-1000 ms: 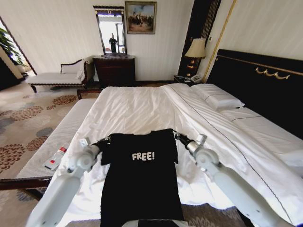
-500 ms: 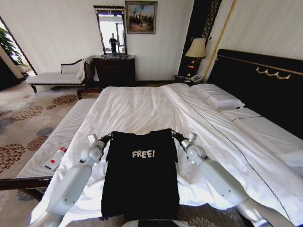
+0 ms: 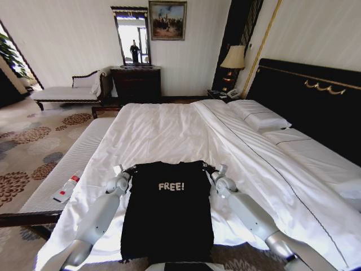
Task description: Fold the clothes on the bed.
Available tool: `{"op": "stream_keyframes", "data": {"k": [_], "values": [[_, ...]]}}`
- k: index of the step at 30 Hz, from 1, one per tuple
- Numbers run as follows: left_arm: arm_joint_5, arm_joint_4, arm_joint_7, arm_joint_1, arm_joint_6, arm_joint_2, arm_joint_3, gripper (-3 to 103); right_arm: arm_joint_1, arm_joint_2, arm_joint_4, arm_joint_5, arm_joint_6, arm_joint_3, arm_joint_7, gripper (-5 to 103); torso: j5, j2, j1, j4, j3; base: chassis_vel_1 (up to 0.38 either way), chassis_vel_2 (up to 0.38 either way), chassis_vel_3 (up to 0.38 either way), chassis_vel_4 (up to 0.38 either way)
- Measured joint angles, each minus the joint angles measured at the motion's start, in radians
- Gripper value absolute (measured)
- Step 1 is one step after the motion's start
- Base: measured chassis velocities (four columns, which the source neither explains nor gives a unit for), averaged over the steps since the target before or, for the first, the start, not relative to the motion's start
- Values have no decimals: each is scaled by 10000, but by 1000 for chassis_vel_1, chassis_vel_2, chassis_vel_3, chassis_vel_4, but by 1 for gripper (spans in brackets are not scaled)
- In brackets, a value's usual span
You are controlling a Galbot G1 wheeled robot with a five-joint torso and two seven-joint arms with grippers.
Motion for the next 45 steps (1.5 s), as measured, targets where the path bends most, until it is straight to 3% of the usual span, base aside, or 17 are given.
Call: {"op": "stream_keyframes", "data": {"k": [3,8,10,11,13,14,16,17,19,22,24,27,29,31,35,40,45], "values": [[27,15,-73,1,39,-49,22,0,18,70,-93,-25,0,-3,88,0,0,0,0,0,0,0,0,0,0],[9,-546,-220,322,178,-66,-195,12,-231,34,274,27,-8,25,225,0,1,0,0,-2,0,0,0,0,0],[-44,-1083,-326,663,278,16,-602,24,-576,-123,783,-21,99,241,228,11,0,0,0,-1,-1,0,0,0,0],[-44,-1083,-326,663,278,16,-602,24,-576,-123,783,-21,99,241,228,11,0,0,0,-1,-1,0,0,0,0],[-173,-1658,-469,1040,351,145,-1059,34,-1008,-383,1324,-196,238,497,243,16,3,0,0,1,-1,0,0,0,0],[-267,-1971,-523,1261,371,211,-1312,34,-1223,-529,1590,-282,287,621,247,21,2,0,0,1,-1,0,0,0,0],[-627,-3036,-659,2076,477,421,-2259,45,-2239,-1200,3074,-324,317,1137,141,32,0,1,0,-3,-1,0,0,0,0],[-627,-3036,-659,2076,477,421,-2259,45,-2239,-1200,3074,-324,317,1137,141,32,0,1,0,-3,-1,0,0,0,0],[-806,-3753,-742,2644,524,538,-2945,56,-2795,-1552,4042,-63,146,1382,118,37,-3,1,-2,-4,-3,0,0,0,0],[-1116,-5348,-989,3820,658,622,-4343,66,-3788,-1927,5657,418,-301,1347,231,54,-1,4,-6,-2,-6,0,0,0,0],[-1089,-5539,-1025,3977,686,617,-4513,72,-3870,-1925,5808,387,-339,1237,262,60,-1,5,-6,-2,-5,0,0,0,0],[174,-6043,-1279,4905,879,559,-5408,88,-3792,-1619,5895,-1003,-480,127,701,76,1,4,-6,-1,-4,0,0,0,0],[404,-5994,-1282,5081,880,559,-5575,88,-3677,-1526,5763,-1530,-533,-137,836,76,-1,4,-5,0,-4,0,0,0,0],[252,-5814,-1296,5504,894,569,-5977,97,-3372,-1341,5326,-2916,-758,-802,1164,86,-2,3,-1,5,-1,0,0,0,0],[-314,-5512,-1268,5873,894,608,-6462,100,-2986,-1391,4777,-4266,-1116,-1469,1490,99,-2,2,-1,1,-2,0,0,0,0],[-596,-5366,-1202,6088,867,628,-6697,100,-2685,-1654,4431,-4887,-1423,-2000,1564,100,-1,2,-1,0,-1,0,0,0,0],[-640,-5246,-1186,6068,861,590,-6806,100,-2545,-1780,4510,-4882,-1914,-2243,1594,100,0,0,0,-1,-1,0,0,0,0]]}}
